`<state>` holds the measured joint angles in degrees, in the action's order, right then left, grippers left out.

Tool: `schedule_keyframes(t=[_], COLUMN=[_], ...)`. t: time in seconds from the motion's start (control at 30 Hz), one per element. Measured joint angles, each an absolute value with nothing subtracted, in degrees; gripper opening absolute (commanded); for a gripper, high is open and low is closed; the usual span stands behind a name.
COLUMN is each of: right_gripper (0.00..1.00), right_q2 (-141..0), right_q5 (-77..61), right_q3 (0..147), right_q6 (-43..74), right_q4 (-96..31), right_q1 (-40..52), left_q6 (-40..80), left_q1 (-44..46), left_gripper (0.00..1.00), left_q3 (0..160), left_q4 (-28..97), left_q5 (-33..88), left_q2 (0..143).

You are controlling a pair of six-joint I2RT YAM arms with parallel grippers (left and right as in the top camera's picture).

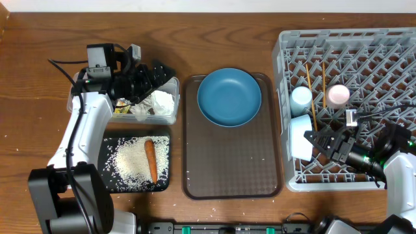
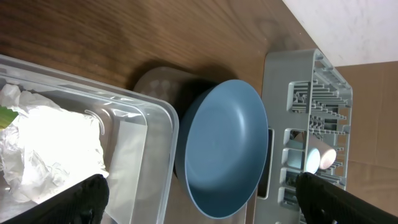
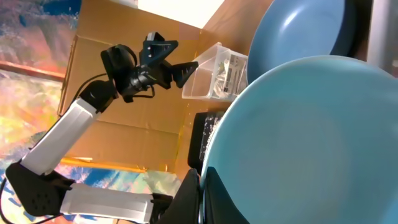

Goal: Sort waste into correct bins and load items into the dishwasher rack
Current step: 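Lower the bowl into the rack's front and release it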

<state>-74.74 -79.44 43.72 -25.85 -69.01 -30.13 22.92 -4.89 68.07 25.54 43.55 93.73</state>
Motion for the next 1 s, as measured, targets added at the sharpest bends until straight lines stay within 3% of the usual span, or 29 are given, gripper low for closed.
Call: schedule_keyframes(t=[0.57, 1.0], right_gripper=[0.01, 0.02], right_q2=[-74.6, -74.8], right_q5=[-70.9, -53.5], right_q3=[43.9, 43.9], right_q6=[-25.8, -8.9], right_q4=[-67.8, -54.5], right_q1=[-40.6, -43.9], left_q6=[22.9, 22.9], left_q1=[-4.9, -4.9], left_gripper=[0.98, 0.98], left_q3=[68.1, 68.1], left_q4=[25.5, 25.5], left_q5=[43.5, 43.5], left_q2=[93.8, 93.7])
